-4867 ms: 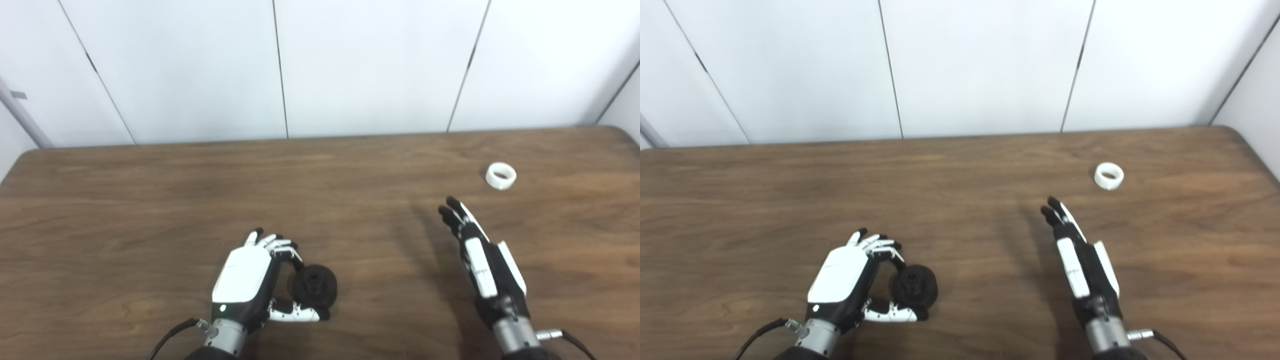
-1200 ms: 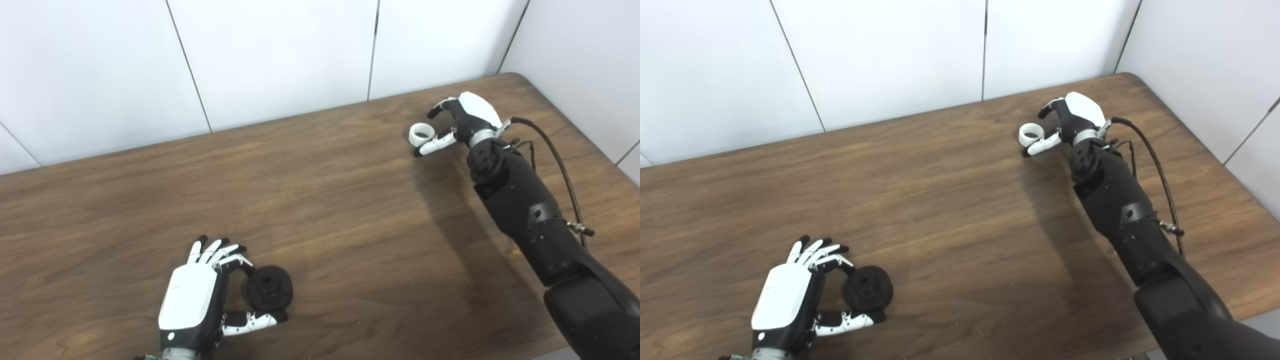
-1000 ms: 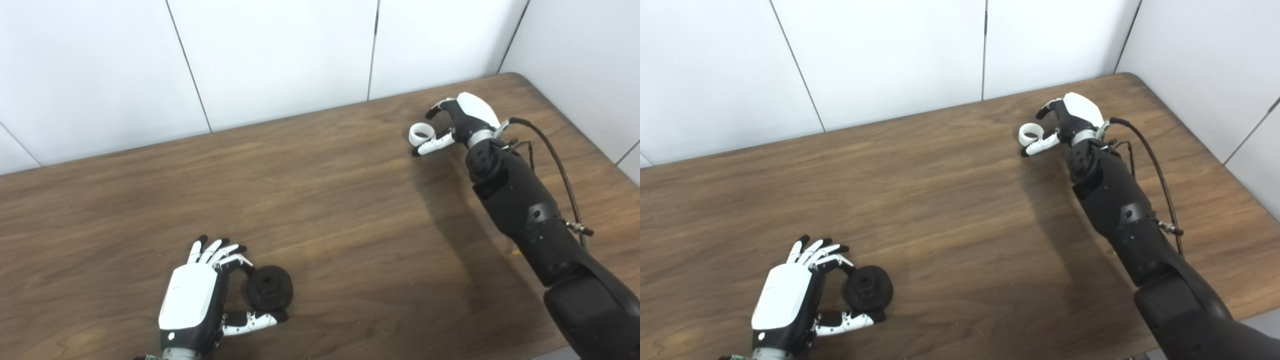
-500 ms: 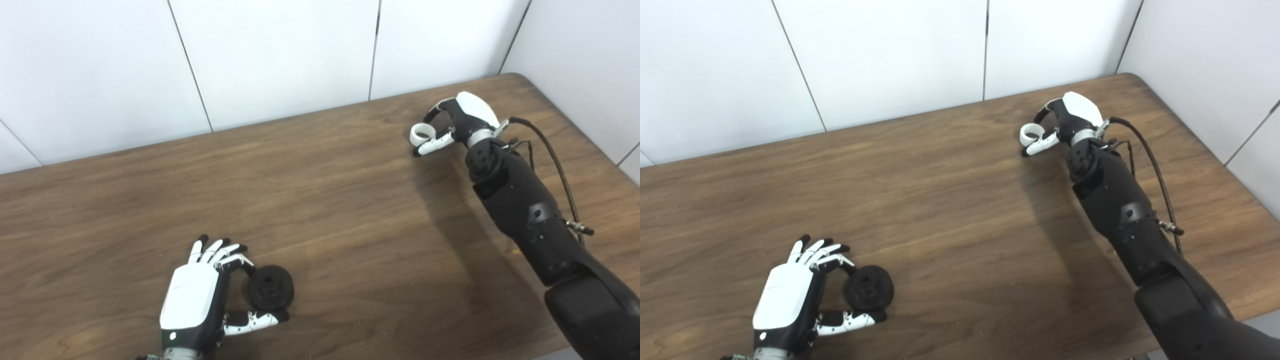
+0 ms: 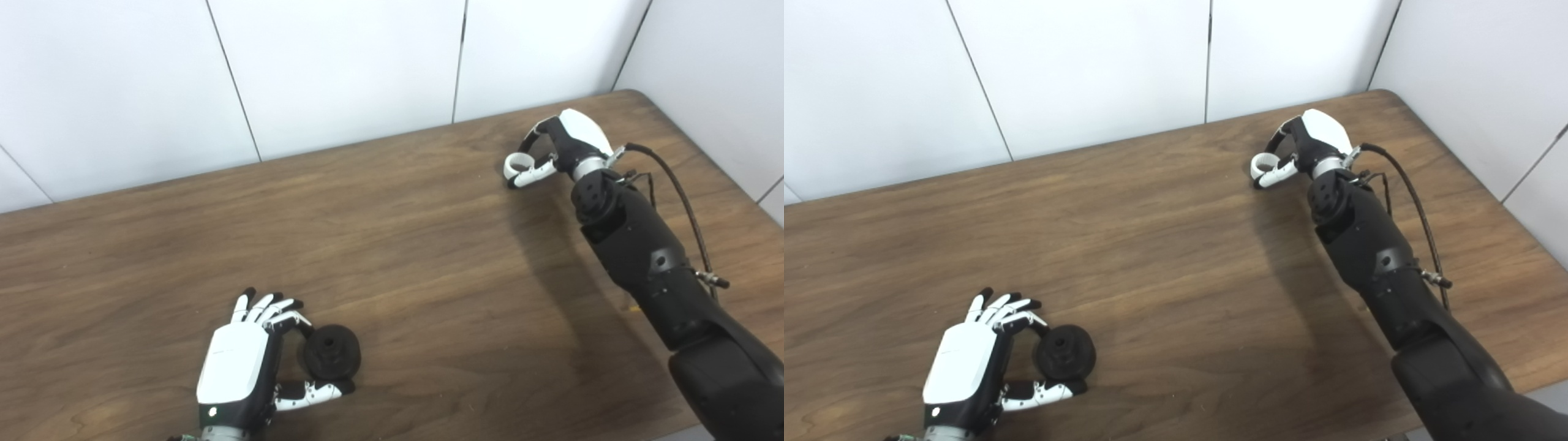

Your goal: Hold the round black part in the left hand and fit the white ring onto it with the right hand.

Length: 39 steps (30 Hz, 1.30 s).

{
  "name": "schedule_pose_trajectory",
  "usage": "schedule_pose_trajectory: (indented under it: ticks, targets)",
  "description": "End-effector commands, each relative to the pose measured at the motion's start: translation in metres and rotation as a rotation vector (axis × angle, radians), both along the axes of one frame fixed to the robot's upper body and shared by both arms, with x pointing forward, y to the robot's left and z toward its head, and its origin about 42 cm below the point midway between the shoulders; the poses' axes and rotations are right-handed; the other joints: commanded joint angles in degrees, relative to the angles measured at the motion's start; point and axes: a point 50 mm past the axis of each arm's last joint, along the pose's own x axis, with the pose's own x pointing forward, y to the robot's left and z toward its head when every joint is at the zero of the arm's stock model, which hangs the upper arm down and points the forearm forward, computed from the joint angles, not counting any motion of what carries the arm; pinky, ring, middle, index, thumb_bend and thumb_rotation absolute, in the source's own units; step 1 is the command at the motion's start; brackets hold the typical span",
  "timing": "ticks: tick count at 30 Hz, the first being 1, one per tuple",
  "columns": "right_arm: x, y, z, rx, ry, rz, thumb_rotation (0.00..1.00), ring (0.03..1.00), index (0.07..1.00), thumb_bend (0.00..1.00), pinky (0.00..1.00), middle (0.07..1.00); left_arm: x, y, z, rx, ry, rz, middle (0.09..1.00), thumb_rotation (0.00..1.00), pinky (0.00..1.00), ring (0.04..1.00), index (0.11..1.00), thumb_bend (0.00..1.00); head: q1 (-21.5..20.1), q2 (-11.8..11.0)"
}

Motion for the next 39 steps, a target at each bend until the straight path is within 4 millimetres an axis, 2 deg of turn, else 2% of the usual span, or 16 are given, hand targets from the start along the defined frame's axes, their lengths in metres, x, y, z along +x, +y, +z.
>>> schedule_pose_trajectory:
  ticks: [1,9,18,28,32,39]
  targets:
    - [0.006,-0.006,0.028,-0.048,-0.086,0.015,0.13,0.946,0.487,0.52,1.0,0.843,-0.008,0.001,-0.01,0.048,0.06,-0.009,0.792,0.05,1.0,0.883,0.484,0.52,0.0,0.1]
    - [0.001,-0.005,0.028,-0.039,-0.098,0.038,0.13,0.95,0.487,0.52,1.0,0.844,-0.009,0.0,-0.01,0.046,0.056,-0.01,0.79,0.05,1.0,0.885,0.484,0.52,0.2,0.2]
    - [-0.014,0.026,0.046,-0.062,-0.188,0.235,0.13,0.955,0.486,0.52,1.0,0.835,-0.009,-0.004,-0.009,0.054,0.054,-0.016,0.79,0.05,1.0,0.887,0.485,0.52,1.6,0.4]
    - [-0.042,0.09,0.073,-0.075,-0.149,0.465,0.13,0.96,0.485,0.52,1.0,0.82,-0.01,-0.015,-0.008,0.061,0.061,-0.016,0.788,0.05,1.0,0.893,0.485,0.52,4.6,0.9]
    - [-0.06,0.109,0.078,-0.074,-0.121,0.547,0.13,0.963,0.485,0.52,1.0,0.831,-0.011,-0.021,-0.006,0.059,0.06,-0.012,0.785,0.05,1.0,0.887,0.485,0.52,7.2,1.5]
    - [-0.089,0.151,0.082,-0.087,-0.084,0.713,0.13,0.95,0.484,0.52,1.0,0.827,-0.01,-0.026,-0.004,0.063,0.065,-0.007,0.781,0.05,1.0,0.887,0.485,0.52,8.2,2.2]
